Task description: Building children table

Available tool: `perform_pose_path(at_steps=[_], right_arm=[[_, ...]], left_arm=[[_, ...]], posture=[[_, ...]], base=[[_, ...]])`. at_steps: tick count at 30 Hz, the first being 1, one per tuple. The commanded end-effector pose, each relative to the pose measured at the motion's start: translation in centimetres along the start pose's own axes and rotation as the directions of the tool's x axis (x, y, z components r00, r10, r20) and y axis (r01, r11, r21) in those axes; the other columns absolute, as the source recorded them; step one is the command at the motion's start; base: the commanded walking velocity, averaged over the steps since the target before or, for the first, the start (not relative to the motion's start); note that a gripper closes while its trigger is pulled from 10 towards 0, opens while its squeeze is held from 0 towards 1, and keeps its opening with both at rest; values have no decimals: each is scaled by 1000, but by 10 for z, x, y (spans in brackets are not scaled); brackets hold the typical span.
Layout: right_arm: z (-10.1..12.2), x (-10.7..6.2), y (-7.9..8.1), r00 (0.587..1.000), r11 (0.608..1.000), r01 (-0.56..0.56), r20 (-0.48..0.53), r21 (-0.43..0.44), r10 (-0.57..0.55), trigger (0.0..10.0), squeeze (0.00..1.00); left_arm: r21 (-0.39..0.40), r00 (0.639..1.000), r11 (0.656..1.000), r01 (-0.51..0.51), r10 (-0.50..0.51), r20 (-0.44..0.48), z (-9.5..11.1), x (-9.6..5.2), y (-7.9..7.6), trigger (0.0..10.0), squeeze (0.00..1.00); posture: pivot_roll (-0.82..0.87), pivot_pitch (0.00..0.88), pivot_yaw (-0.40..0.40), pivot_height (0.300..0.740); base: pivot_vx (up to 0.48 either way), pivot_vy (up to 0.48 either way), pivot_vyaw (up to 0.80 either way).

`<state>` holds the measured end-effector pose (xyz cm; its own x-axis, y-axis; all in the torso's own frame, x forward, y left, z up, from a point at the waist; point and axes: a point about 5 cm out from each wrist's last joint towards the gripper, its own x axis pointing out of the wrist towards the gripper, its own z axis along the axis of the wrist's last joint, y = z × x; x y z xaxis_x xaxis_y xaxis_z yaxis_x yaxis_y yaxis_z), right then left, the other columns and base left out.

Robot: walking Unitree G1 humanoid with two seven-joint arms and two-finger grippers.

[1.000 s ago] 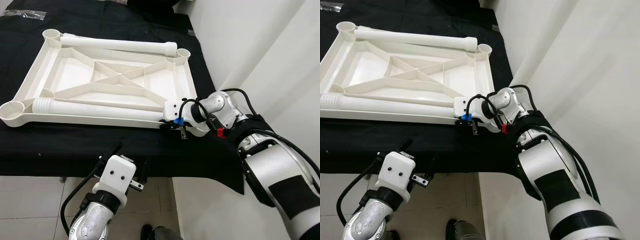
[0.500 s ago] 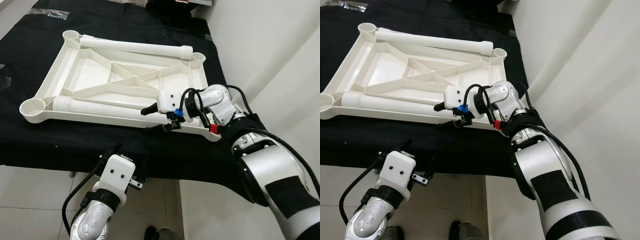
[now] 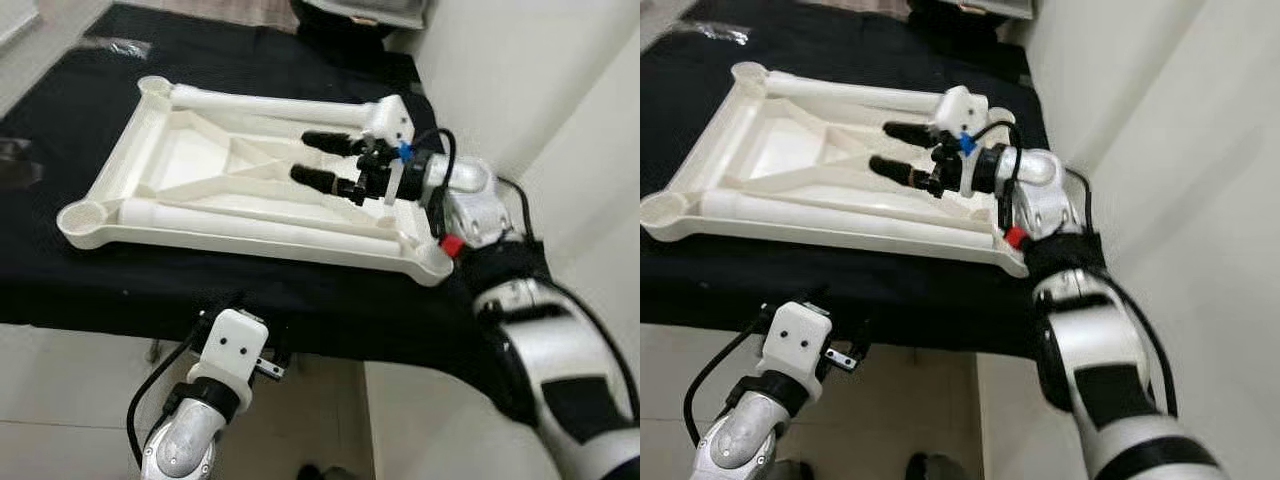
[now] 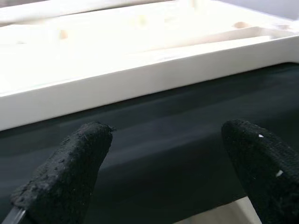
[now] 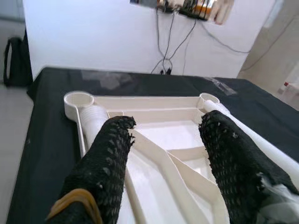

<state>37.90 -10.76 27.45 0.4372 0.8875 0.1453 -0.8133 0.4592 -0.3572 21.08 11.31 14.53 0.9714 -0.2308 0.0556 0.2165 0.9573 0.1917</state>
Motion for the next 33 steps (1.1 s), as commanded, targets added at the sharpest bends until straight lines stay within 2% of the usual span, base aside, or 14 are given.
perform_pose_path(at_steps=[1,3,8,10,13,14,16,17,18,21,22,27,30,33], right_arm=[[3,-4,-2,999,999,28,26,17,-28,10000,0],[-3,-4,6,998,998,42,39,45,-44,10000,0],[-5,-3,13,996,994,76,41,77,-79,10000,0],[-7,-3,13,992,990,115,37,88,-118,10000,0],[-12,-8,18,969,963,240,20,121,-245,10000,0],[-12,-8,18,969,963,240,20,121,-245,10000,0],[-19,-13,22,948,938,315,5,146,-319,10000,0],[-24,-17,23,922,912,383,-8,145,-386,10000,0],[-24,-17,23,922,912,383,-8,145,-386,10000,0],[-34,-29,25,861,850,508,-35,142,-508,10000,0],[-34,-29,25,861,850,508,-35,142,-508,10000,0],[-46,-43,31,779,767,627,-93,137,-620,10000,0],[-47,-44,32,767,756,641,-98,130,-634,10000,0],[-49,-49,33,738,729,674,-111,119,-665,10000,0]], left_arm=[[-26,1000,1000,13,-14,-15,-4,0,-4,10000,0],[-22,1000,1000,8,-8,-17,-6,2,-1,10000,0],[-16,1000,1000,9,-10,-16,-7,3,0,10000,0],[-11,1000,1000,10,-10,-16,-8,3,0,10000,0],[-5,1000,1000,8,-8,-13,-7,4,0,10000,0],[-5,1000,1000,8,-8,-13,-7,4,0,10000,0],[-1,1000,1000,3,-3,-6,-5,6,0,10000,0],[2,1000,1000,1,-1,4,-2,7,1,10000,0],[2,1000,1000,1,-1,4,-2,7,1,10000,0],[8,1000,1000,-14,14,28,5,11,2,10000,0],[8,1000,1000,-14,14,28,5,11,2,10000,0],[14,997,999,-46,45,60,16,19,8,10000,0],[7,997,999,-54,53,62,17,20,9,10000,0],[-10,993,996,-93,94,74,26,26,17,10000,0]], posture=[[79,88,-145,740],[83,78,-145,740],[86,78,-145,740],[86,78,-145,740],[84,79,-144,740],[84,79,-144,740],[84,76,-143,740],[85,76,-144,740],[85,76,-144,740],[86,74,-145,740],[86,74,-145,740],[88,72,-137,740],[88,72,-137,740],[95,74,-138,740]], base=[[0,0,0],[0,435,0],[0,447,0],[0,446,0],[0,446,0],[0,446,0],[0,446,0],[0,454,0],[0,454,0],[0,471,0],[0,480,0],[0,0,0],[0,0,0],[0,0,0]])
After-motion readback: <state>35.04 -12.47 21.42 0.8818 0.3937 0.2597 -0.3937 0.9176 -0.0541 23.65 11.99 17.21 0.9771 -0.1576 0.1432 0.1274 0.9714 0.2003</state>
